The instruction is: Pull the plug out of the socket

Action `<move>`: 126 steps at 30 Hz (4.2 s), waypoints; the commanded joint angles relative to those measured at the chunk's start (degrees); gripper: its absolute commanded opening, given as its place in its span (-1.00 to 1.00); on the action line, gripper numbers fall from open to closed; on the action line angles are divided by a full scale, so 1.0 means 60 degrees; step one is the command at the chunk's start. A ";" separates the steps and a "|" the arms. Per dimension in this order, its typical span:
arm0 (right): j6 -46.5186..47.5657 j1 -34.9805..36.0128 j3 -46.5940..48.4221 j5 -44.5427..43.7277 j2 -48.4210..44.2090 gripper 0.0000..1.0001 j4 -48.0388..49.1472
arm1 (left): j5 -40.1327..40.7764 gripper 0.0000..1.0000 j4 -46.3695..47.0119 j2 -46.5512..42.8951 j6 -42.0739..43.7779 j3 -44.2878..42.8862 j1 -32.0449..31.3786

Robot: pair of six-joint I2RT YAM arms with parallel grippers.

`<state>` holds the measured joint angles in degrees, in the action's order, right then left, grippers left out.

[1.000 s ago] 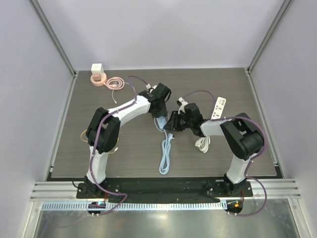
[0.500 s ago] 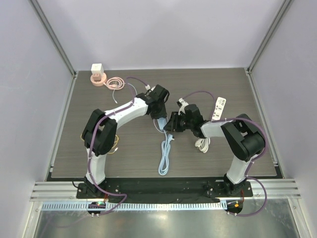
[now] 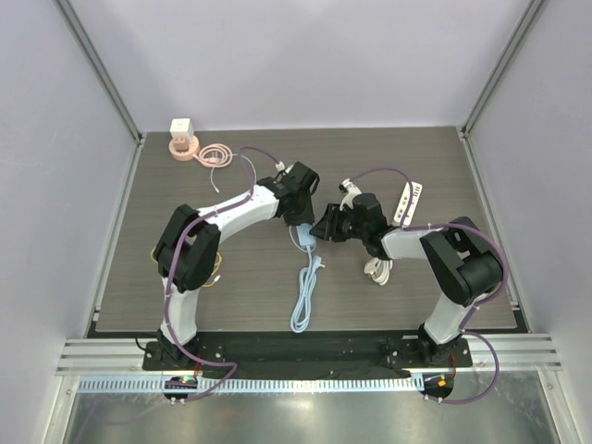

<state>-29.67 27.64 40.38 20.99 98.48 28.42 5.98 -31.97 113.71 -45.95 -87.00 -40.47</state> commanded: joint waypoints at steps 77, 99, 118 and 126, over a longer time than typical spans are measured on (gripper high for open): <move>-0.2523 -0.1706 -0.0534 0.1847 0.0900 0.31 0.3435 | -0.1889 -1.00 0.0420 -0.1242 0.2371 0.0350 -0.0345; -0.3243 -0.1896 -0.0373 0.2258 0.1825 0.20 0.4286 | -0.2563 -1.00 0.0801 -0.1564 0.2107 0.0540 -0.0433; -0.3653 -0.1896 -0.0431 0.2536 0.2235 0.01 0.5208 | -0.3002 -0.99 0.1050 -0.1623 0.1961 0.0350 -0.0594; -0.3859 -0.1955 -0.0709 0.2508 0.2031 -0.80 0.5561 | -0.2389 -1.00 0.0845 -0.1695 0.1975 0.0174 -0.0594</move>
<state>-53.34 16.10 36.62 36.25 111.68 58.33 -8.40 -30.33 107.81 -34.35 -83.33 -43.29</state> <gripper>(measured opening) 0.396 0.348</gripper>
